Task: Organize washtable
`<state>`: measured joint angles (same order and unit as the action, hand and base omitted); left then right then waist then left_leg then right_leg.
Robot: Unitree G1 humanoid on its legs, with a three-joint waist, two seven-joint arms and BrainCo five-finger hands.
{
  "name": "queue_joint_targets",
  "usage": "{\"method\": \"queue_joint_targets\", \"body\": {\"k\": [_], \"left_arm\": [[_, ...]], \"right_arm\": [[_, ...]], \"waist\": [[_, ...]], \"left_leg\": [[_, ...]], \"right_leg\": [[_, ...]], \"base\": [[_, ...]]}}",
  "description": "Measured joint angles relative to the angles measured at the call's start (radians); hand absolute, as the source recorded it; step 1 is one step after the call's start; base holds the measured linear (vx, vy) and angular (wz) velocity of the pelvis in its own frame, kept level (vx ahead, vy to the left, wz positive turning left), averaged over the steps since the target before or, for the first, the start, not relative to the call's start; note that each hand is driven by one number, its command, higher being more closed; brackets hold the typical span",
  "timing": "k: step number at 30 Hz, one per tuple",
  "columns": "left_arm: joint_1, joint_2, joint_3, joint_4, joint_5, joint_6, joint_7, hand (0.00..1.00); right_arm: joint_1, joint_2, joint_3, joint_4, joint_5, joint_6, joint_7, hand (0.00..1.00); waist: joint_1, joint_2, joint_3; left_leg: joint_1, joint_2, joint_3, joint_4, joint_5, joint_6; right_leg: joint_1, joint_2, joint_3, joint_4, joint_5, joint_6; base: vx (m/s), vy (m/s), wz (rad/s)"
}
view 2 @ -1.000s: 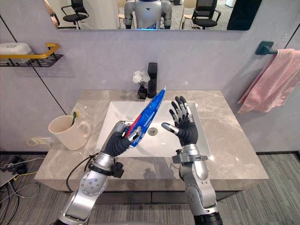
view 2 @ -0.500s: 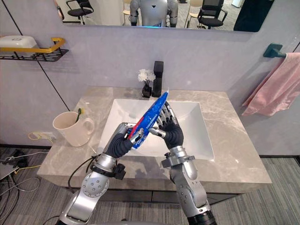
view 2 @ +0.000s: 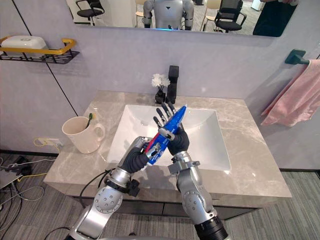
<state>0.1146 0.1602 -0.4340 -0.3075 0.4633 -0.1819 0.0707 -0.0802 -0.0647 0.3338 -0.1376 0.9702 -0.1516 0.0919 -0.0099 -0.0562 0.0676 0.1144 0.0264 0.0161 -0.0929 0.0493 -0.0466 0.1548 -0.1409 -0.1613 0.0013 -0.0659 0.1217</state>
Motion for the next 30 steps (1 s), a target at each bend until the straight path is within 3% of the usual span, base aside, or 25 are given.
{"method": "queue_joint_targets", "body": {"k": [21,22,30], "left_arm": [[0.015,-0.001,0.004,0.029,-0.020,-0.002,0.036,1.00],[0.016,-0.001,0.004,0.029,-0.020,-0.002,0.038,0.00],[0.034,-0.001,0.066,-0.026,-0.021,-0.002,0.058,0.00]], "right_arm": [[-0.040,-0.001,0.038,0.004,0.018,0.002,0.000,1.00],[-0.040,-0.001,0.038,0.004,0.016,0.002,0.000,1.00],[-0.049,-0.002,0.018,0.003,-0.032,0.002,0.000,1.00]], "waist": [[0.002,-0.002,-0.001],[0.002,-0.002,-0.001],[0.003,-0.002,-0.001]], "left_leg": [[0.000,0.001,0.000,0.000,0.001,0.000],[0.000,0.001,0.000,0.000,0.001,0.000],[0.000,0.002,0.001,0.000,0.001,-0.001]], "right_leg": [[0.000,0.001,0.001,0.000,0.000,0.000],[0.000,0.001,0.001,0.000,0.000,0.000],[0.000,0.001,0.001,-0.001,0.001,0.001]], "base": [[0.00,0.000,0.00],[0.00,0.000,0.00],[0.00,0.000,0.00]]}}
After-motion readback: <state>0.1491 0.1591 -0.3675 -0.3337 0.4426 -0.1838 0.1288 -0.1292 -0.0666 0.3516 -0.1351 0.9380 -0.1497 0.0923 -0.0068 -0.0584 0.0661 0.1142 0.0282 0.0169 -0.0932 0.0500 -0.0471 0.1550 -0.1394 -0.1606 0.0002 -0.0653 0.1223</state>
